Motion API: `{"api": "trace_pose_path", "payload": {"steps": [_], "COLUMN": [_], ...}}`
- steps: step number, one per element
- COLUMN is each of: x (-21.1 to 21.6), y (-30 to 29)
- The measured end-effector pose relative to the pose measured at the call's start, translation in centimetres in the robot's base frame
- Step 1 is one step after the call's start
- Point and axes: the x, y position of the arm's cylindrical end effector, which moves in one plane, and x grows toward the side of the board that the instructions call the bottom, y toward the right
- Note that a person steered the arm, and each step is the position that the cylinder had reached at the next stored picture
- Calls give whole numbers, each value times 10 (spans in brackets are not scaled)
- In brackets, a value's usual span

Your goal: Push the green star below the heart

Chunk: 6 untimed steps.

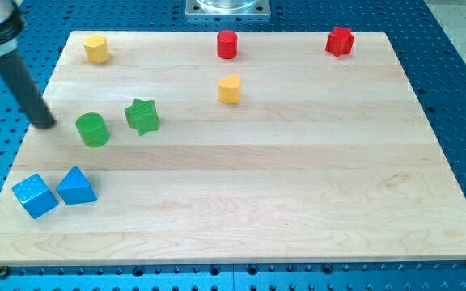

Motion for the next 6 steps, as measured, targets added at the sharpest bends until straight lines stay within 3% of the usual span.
{"api": "trace_pose_path", "payload": {"steps": [1, 2, 3, 6], "x": [-14, -1, 0, 1], "y": [60, 120, 140, 116]}}
